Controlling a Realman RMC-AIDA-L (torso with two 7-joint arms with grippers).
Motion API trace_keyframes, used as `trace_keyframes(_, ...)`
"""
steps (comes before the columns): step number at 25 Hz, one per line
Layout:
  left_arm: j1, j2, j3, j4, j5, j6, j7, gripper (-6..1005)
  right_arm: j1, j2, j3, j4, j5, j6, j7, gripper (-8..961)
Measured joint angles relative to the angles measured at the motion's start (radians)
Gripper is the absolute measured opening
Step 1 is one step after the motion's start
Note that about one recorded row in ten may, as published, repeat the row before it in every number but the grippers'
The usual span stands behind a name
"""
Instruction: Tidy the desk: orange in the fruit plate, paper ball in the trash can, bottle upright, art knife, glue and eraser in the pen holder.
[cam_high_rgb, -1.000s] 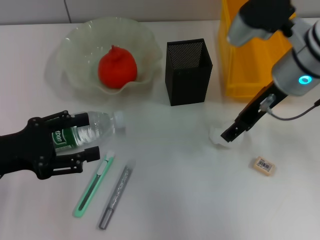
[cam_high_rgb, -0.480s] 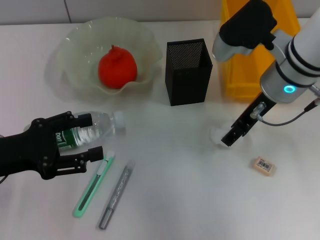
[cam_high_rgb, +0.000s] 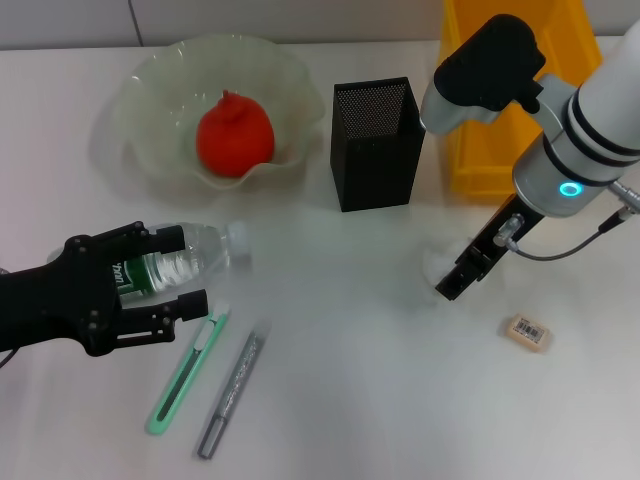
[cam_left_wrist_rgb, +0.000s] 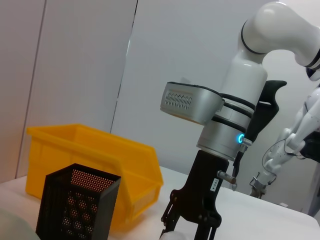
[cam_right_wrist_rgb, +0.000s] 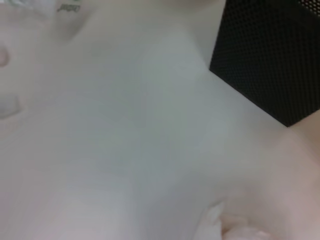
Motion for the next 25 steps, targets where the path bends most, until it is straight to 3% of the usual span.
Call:
trace_keyframes(4, 0.0, 0.0, 0.001, 0.0, 0.0, -0.001, 0.0, 847, -0.004, 0.0, 0.0, 0.0, 0.017, 0.003, -0.016, 786)
trace_keyframes(9, 0.0, 0.0, 0.001, -0.004, 0.0, -0.004, 0.0, 847, -0.027, -0.003, 0.013, -0.071, 0.017, -0.035, -0.016, 615)
trace_keyframes(11, 0.0, 0.0, 0.001, -0.011, 0.0, -0.005, 0.001, 847, -0.056, -0.004, 0.02, -0.162, 0.016, -0.085, -0.011, 596)
trace_keyframes(12, 0.0, 0.0, 0.001, -0.015, 0.0, -0.005, 0.005, 847, -0.092, -0.004, 0.044, -0.284, 0.011, -0.154, -0.007, 587)
trace_keyframes(13, 0.0, 0.0, 0.001, -0.015, 0.0, -0.005, 0.005, 847, -0.092, -0.004, 0.044, -0.284, 0.011, -0.154, -0.007, 577)
trace_keyframes(16, 0.001, -0.001, -0.005, -0.02, 0.0, -0.006, 0.014, 847, -0.139, -0.004, 0.12, -0.476, 0.008, -0.261, -0.007, 579)
trace_keyframes(17, 0.001, -0.001, -0.006, -0.024, 0.0, -0.007, 0.019, 847, -0.164, -0.004, 0.179, -0.6, 0.007, -0.32, -0.006, 584)
trace_keyframes(22, -0.002, -0.001, -0.003, -0.026, 0.0, -0.011, 0.023, 847, -0.209, -0.001, 0.281, -0.767, -0.087, -0.317, -0.007, 612)
trace_keyframes(25, -0.003, -0.003, -0.003, -0.026, 0.0, -0.011, 0.023, 847, -0.226, -0.001, 0.302, -0.758, -0.11, -0.253, -0.015, 629)
